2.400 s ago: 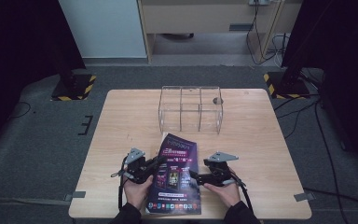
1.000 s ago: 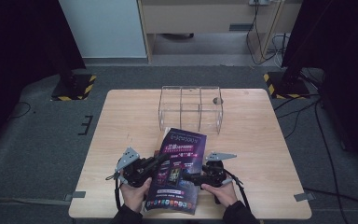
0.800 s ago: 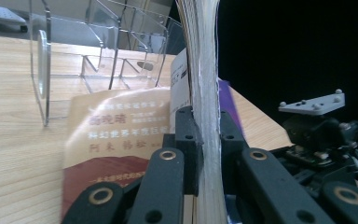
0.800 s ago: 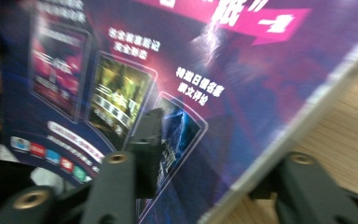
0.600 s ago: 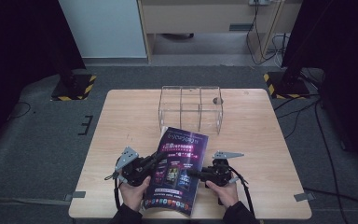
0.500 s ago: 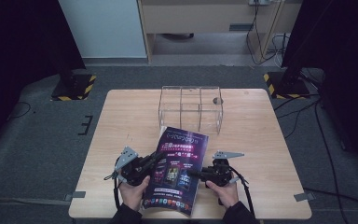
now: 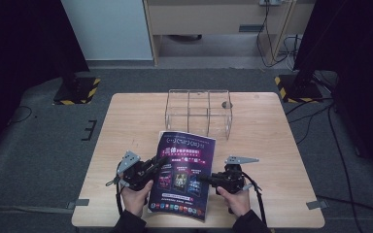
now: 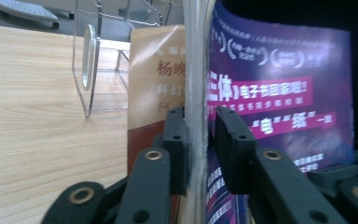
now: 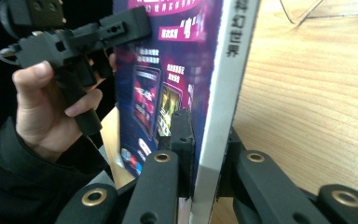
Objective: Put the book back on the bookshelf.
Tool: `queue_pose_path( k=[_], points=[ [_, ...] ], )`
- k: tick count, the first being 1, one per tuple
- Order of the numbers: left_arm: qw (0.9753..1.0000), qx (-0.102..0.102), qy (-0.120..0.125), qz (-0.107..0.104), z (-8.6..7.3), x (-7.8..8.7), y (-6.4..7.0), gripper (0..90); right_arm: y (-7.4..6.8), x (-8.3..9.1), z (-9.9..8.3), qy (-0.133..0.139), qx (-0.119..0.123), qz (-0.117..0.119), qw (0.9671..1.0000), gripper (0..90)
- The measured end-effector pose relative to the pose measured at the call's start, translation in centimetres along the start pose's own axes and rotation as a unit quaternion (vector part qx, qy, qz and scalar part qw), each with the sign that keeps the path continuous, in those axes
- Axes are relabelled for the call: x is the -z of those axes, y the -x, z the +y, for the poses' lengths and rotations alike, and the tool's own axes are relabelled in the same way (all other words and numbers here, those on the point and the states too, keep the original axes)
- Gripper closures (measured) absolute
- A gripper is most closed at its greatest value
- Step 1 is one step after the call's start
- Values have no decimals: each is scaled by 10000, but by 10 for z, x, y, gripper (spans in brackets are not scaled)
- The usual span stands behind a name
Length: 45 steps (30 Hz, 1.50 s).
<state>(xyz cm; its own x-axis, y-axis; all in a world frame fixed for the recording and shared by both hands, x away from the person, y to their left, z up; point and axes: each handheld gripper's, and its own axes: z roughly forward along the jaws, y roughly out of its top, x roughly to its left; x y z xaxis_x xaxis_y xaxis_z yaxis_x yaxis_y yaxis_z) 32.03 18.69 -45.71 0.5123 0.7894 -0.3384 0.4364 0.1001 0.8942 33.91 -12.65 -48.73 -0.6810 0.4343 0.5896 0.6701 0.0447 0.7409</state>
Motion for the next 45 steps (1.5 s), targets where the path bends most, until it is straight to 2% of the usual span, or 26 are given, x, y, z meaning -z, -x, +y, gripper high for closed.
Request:
queue_pose_path(
  k=[6, 13, 15, 17, 26, 30, 35, 37, 40, 43, 45],
  points=[
    [9999, 69, -41, 87, -1, -2, -6, 617, -4, 2, 4, 1, 128, 0, 9999, 828],
    [9993, 129, -198, 298, -2, -4, -17, 433, -10, 4, 10, -29, 277, -26, 9996, 828],
    [9991, 119, -210, 359, -2, -3, -20, 403, -10, 5, 11, -13, 284, -94, 9996, 829],
    [9987, 101, -246, 444, -3, -3, -24, 374, -9, 7, 12, 45, 252, -59, 9997, 829],
    [9950, 155, -400, 902, -13, -5, -41, 302, -19, 20, 28, 324, 466, -149, 9983, 829],
    [9913, 140, -598, 1168, -17, -7, -48, 280, -22, 26, 36, 459, 552, -222, 9972, 829],
    [9853, 104, -819, 1495, -25, -11, -57, 259, -26, 34, 46, 605, 687, -338, 9952, 829],
    [9816, 92, -992, 1632, -29, -13, -62, 252, -29, 36, 50, 658, 749, -399, 9942, 829],
    [9751, -44, -1206, 1859, -32, -15, -65, 235, -31, 41, 56, 744, 835, -488, 9925, 829],
    [9714, -133, -1292, 1989, -34, -17, -68, 220, -32, 45, 62, 806, 897, -595, 9909, 829],
    [9669, -244, -1415, 2111, -35, -18, -69, 207, -32, 49, 66, 869, 926, -650, 9898, 829]
  ],
)
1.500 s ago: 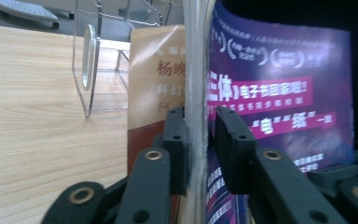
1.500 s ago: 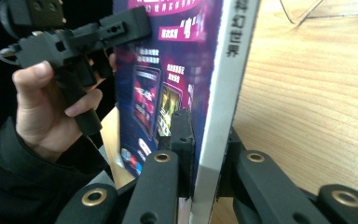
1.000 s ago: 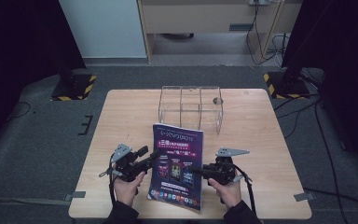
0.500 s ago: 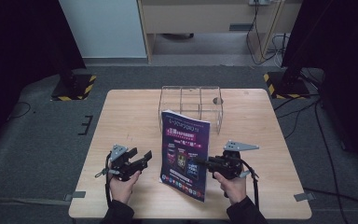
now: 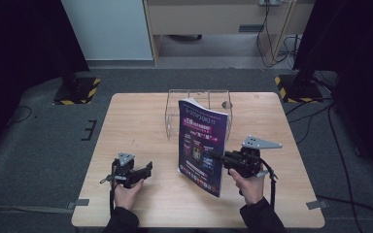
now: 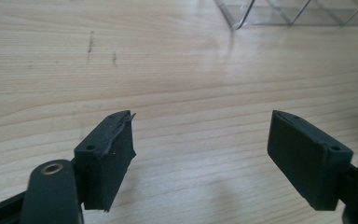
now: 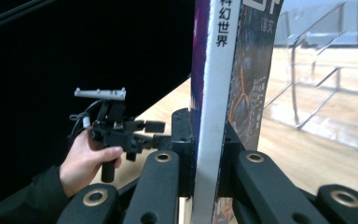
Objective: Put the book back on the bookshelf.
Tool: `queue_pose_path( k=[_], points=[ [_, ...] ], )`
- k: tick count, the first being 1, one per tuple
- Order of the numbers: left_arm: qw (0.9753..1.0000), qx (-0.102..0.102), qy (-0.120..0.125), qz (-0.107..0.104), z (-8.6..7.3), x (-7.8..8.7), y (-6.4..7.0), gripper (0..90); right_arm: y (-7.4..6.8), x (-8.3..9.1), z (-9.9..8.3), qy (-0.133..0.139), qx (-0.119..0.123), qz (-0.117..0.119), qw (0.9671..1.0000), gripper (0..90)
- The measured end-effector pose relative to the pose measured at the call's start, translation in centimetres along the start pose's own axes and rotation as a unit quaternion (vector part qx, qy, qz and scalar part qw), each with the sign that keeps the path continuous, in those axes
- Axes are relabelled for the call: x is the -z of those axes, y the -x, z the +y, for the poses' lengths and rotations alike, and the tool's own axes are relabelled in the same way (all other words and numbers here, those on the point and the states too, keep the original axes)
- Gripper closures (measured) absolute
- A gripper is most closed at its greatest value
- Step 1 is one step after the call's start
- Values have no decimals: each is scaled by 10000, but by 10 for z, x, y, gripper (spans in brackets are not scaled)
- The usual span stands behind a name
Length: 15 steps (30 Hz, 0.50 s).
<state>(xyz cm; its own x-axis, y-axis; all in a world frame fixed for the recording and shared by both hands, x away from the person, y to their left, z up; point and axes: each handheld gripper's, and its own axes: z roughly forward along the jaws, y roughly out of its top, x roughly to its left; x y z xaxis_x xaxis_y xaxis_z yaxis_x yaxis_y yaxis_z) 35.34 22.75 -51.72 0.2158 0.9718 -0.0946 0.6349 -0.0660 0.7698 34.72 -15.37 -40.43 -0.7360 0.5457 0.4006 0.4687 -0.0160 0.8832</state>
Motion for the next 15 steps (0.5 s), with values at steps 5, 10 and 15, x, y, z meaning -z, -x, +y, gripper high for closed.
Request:
queue_pose_path(
  k=[5, 10, 15],
  points=[
    [9994, -206, -122, 231, -3, -5, 0, 195, 3, 8, 12, 156, 85, -155, 9997, 829],
    [9987, -283, -254, 330, -5, -9, 0, 175, 6, 16, 27, 354, 195, -346, 9986, 829],
    [9979, -320, -403, 386, -8, -14, -1, 170, 8, 20, 35, 458, 243, -468, 9976, 829]
  ],
)
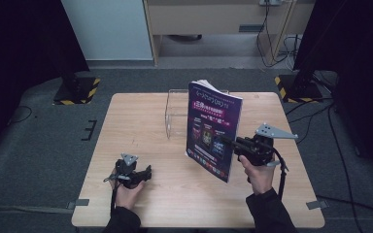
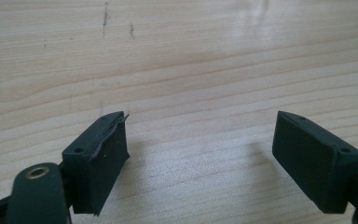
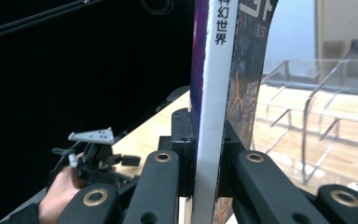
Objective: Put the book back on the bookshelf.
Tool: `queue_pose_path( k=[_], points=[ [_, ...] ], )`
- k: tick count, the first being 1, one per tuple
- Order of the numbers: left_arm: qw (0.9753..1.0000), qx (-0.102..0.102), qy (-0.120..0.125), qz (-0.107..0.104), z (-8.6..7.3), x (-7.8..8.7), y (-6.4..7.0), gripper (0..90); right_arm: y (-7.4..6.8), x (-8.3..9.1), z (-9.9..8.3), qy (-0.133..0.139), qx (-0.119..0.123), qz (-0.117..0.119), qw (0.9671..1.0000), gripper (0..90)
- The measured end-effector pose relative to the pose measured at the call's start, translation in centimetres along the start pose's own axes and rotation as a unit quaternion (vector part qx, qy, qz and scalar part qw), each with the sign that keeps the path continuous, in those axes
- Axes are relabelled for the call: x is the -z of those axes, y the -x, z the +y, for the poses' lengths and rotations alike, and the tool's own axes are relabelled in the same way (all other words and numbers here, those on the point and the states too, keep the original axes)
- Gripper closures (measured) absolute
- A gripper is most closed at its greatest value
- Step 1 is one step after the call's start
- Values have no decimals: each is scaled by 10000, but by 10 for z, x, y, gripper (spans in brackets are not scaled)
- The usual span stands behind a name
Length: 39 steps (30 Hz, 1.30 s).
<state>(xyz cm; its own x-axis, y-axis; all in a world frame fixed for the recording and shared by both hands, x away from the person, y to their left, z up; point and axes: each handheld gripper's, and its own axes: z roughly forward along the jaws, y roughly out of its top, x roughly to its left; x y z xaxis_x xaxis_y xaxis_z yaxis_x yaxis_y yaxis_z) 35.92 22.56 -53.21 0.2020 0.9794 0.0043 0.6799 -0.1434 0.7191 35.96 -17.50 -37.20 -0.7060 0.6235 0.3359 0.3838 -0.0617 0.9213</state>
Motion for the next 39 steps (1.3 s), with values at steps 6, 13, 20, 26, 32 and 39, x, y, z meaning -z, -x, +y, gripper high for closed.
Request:
queue_pose_path(
  k=[6, 13, 20, 26, 32, 39],
  points=[
    [10000, 8, 11, 43, -2, -3, -2, 131, 6, 2, 7, 138, 3, -184, 9997, 829],
    [9999, 58, -38, 85, -1, -4, -3, 87, 15, 5, 14, 282, 17, -441, 9986, 829],
    [9999, 15, -119, 34, 0, -6, -3, 15, 24, 11, 21, 438, 21, -646, 9969, 829],
    [9999, 10, -155, 13, 0, -7, -3, 0, 31, 16, 27, 576, 18, -807, 9951, 829],
    [9999, 17, -161, 26, 0, -7, -3, 0, 39, 19, 30, 658, 10, -989, 9929, 829],
    [9999, 20, -163, 29, 0, -7, -3, 0, 50, 15, 34, 710, 21, -1163, 9907, 829]
  ],
)
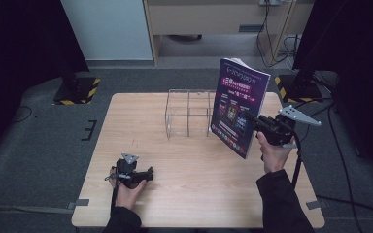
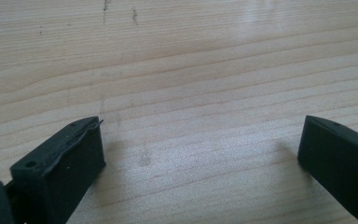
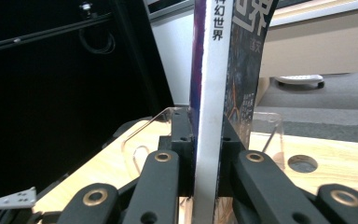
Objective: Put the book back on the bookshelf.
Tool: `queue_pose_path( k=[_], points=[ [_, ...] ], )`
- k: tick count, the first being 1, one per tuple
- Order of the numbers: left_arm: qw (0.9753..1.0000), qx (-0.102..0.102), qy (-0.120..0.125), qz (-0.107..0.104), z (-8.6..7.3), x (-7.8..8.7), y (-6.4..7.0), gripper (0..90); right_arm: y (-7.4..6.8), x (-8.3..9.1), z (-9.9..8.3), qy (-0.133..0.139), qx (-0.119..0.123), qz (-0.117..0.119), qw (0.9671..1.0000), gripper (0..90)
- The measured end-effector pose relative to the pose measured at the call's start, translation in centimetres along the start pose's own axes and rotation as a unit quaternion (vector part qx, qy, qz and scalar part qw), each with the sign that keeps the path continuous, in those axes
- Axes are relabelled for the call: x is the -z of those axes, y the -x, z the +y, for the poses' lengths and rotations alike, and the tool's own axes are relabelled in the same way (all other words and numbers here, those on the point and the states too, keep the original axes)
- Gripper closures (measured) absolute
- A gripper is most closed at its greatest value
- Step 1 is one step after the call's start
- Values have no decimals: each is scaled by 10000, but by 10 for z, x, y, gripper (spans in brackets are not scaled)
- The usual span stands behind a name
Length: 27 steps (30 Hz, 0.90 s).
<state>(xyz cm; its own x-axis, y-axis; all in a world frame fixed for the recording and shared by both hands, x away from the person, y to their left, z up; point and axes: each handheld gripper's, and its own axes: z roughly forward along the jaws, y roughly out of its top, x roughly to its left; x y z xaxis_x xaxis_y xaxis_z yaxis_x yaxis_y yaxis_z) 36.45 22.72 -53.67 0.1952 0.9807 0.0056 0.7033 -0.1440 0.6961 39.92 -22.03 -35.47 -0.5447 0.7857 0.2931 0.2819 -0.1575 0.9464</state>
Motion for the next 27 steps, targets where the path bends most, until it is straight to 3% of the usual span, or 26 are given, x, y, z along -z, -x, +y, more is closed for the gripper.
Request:
queue_pose_path(
  k=[13, 27],
  points=[
    [10000, 25, 6, 24, 0, 0, 1, 0, 15, -25, -4, -12, 133, -357, 9993, 828],
    [10000, 17, 5, 29, 0, 0, 1, 0, 19, -50, -14, 33, 199, -643, 9977, 829]
  ],
)
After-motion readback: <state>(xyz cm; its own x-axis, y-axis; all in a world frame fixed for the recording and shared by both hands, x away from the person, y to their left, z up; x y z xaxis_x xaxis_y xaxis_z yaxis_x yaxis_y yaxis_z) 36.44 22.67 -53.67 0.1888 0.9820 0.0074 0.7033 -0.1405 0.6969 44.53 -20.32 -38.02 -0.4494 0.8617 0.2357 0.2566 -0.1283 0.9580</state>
